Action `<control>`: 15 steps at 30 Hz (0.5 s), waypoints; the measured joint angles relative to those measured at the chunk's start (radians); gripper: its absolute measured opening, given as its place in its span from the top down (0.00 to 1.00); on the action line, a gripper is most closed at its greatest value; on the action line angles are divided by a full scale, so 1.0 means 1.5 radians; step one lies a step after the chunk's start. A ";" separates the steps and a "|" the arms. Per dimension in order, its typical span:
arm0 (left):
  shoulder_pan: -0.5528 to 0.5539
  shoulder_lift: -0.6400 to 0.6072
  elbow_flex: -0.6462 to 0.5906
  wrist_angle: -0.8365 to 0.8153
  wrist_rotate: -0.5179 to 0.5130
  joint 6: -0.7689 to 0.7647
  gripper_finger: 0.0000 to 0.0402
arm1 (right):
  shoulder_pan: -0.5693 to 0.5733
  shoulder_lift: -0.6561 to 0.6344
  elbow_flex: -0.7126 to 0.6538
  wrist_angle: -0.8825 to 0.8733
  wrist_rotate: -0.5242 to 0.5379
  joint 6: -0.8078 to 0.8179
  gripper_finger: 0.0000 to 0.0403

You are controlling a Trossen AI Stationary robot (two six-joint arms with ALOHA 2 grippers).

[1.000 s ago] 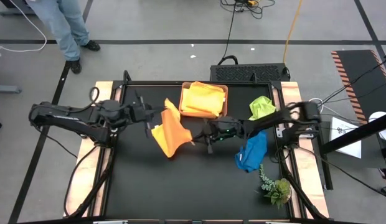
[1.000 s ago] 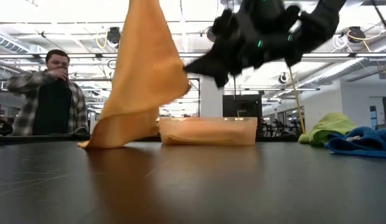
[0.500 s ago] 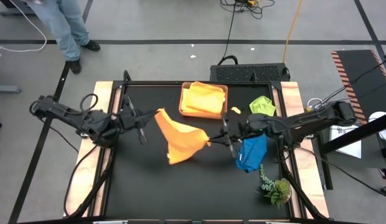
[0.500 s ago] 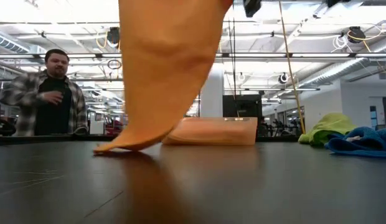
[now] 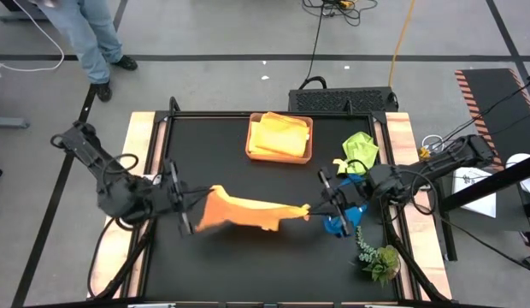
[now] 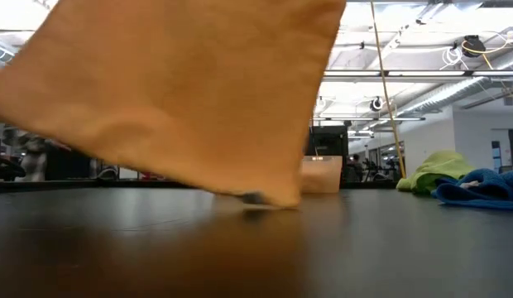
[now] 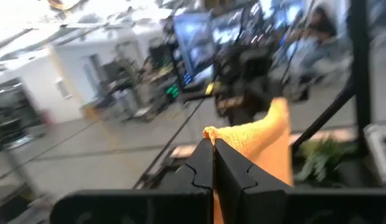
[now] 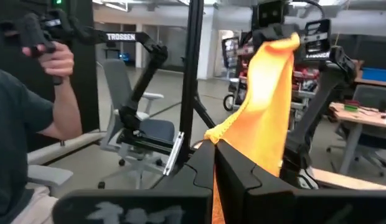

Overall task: Fold microfiber towels
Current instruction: Fold the orange towel

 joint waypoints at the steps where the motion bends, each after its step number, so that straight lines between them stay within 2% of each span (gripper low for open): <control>1: -0.001 0.008 0.009 -0.024 -0.022 -0.013 0.99 | 0.000 0.000 0.000 -0.001 0.011 0.001 1.00; 3: 0.006 0.013 0.018 -0.086 -0.051 -0.059 0.99 | -0.005 0.001 0.000 -0.008 0.040 0.006 1.00; 7: 0.045 0.009 0.007 -0.260 -0.055 -0.207 0.99 | -0.036 0.005 0.000 -0.052 0.087 0.035 1.00; 12: 0.132 -0.007 -0.030 -0.462 -0.012 -0.425 0.98 | -0.094 0.036 0.000 -0.111 0.132 0.080 1.00; 15: 0.185 -0.011 -0.076 -0.498 0.008 -0.473 0.99 | -0.135 0.075 0.000 -0.143 0.136 0.106 1.00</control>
